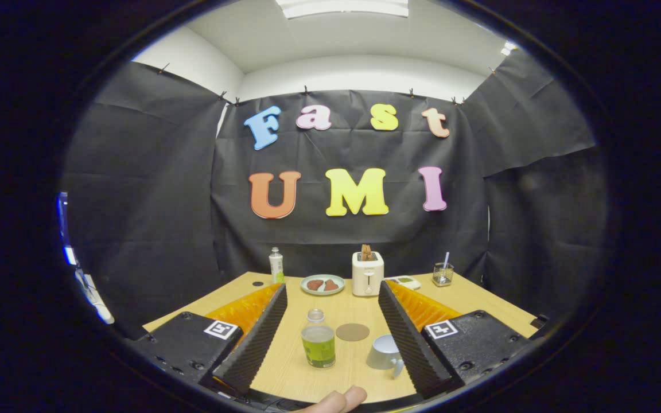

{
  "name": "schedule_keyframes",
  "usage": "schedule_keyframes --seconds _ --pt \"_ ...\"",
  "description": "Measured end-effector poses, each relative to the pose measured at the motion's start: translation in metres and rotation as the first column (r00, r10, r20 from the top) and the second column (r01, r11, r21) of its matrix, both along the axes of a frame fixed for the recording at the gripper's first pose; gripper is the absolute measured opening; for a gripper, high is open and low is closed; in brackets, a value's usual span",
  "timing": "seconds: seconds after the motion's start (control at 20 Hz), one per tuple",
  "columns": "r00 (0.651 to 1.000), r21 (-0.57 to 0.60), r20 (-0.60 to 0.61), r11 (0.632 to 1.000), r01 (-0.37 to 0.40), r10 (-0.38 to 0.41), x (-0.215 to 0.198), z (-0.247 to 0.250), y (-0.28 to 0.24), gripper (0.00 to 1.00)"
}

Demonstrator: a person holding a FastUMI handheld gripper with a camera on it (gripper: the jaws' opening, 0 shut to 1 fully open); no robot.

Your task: Take the bottle from table, then pour the juice into the cup, finally place the bottle on the coaster

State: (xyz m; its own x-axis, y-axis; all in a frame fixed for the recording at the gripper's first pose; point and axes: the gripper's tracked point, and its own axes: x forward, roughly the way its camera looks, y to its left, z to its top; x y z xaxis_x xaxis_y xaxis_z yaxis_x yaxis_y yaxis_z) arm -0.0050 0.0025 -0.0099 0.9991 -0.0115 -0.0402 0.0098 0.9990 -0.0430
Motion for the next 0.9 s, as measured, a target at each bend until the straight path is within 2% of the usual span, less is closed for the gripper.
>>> schedule_keyframes --seconds 0.25,0.45,0.9 --pt "1.0 -0.016 -0.023 1.0 0.011 -0.012 0.008 -0.013 0.003 1.0" --pt "0.997 -0.018 -0.077 1.0 0.02 -0.021 0.024 -0.046 0.011 1.0" --pt "0.989 -0.076 -0.111 0.993 0.088 -0.096 0.09 -0.121 0.023 1.0"
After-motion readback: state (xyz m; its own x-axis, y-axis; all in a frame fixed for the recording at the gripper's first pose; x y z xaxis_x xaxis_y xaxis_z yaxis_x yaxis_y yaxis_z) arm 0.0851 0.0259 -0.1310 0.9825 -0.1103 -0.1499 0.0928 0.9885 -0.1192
